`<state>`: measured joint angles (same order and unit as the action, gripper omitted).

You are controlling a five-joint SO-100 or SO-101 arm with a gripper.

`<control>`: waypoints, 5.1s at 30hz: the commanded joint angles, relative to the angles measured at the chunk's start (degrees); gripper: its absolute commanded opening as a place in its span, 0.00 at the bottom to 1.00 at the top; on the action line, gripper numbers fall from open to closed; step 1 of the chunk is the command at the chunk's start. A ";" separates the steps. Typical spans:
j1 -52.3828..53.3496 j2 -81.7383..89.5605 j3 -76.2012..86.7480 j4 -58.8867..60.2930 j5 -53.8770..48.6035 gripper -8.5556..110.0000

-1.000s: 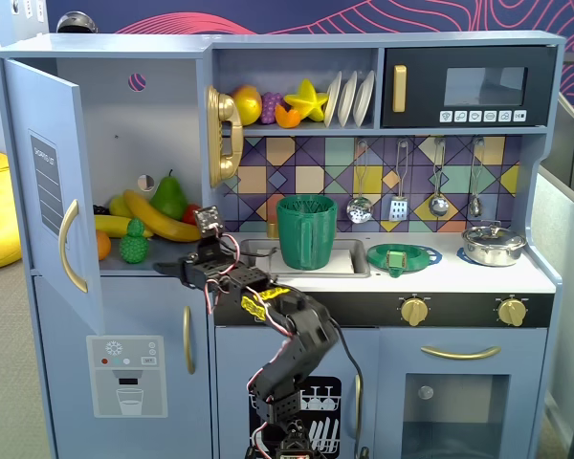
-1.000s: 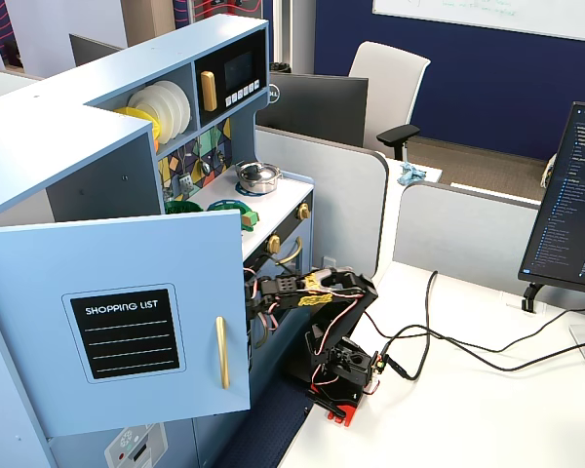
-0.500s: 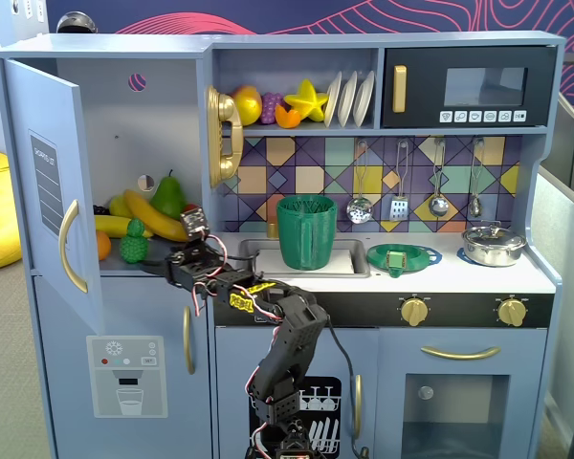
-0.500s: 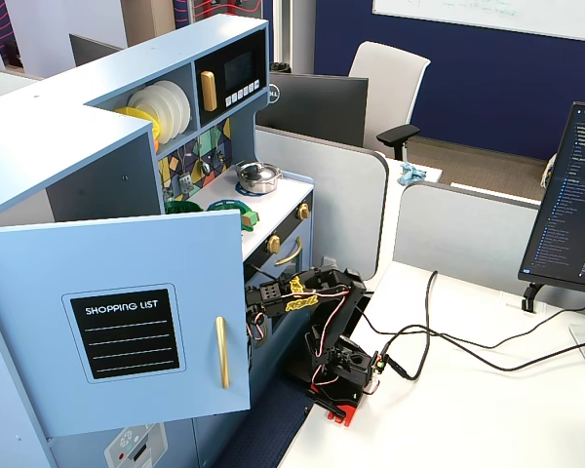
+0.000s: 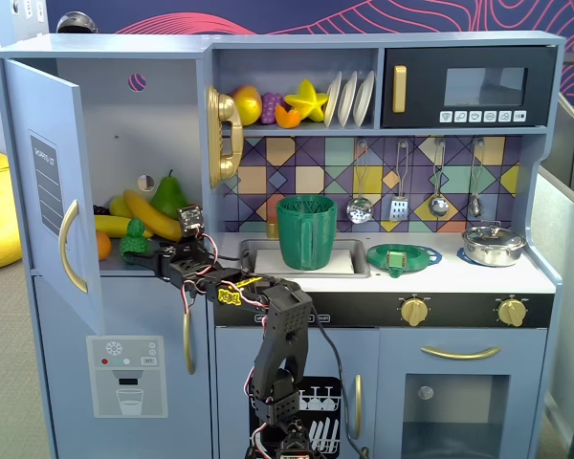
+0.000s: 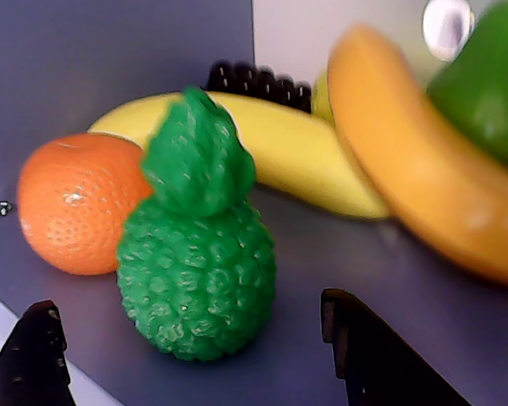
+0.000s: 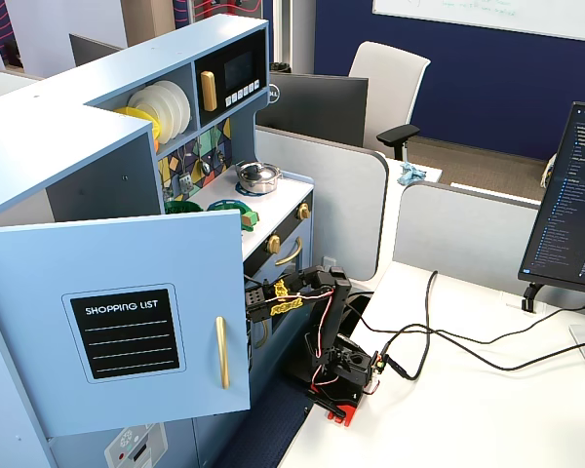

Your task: Pick up the green pineapple from the left cabinet and place it in the green recipient

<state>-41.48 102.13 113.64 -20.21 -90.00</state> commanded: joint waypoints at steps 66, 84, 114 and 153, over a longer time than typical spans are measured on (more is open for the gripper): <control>45.44 32.17 -14.68 32.08 -4.13 0.07; 46.85 1.32 -34.54 23.55 -3.96 0.07; 45.88 -1.41 -34.89 23.47 1.76 0.26; 44.56 79.19 53.53 82.97 3.87 0.18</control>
<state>3.52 179.12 165.76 58.89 -87.71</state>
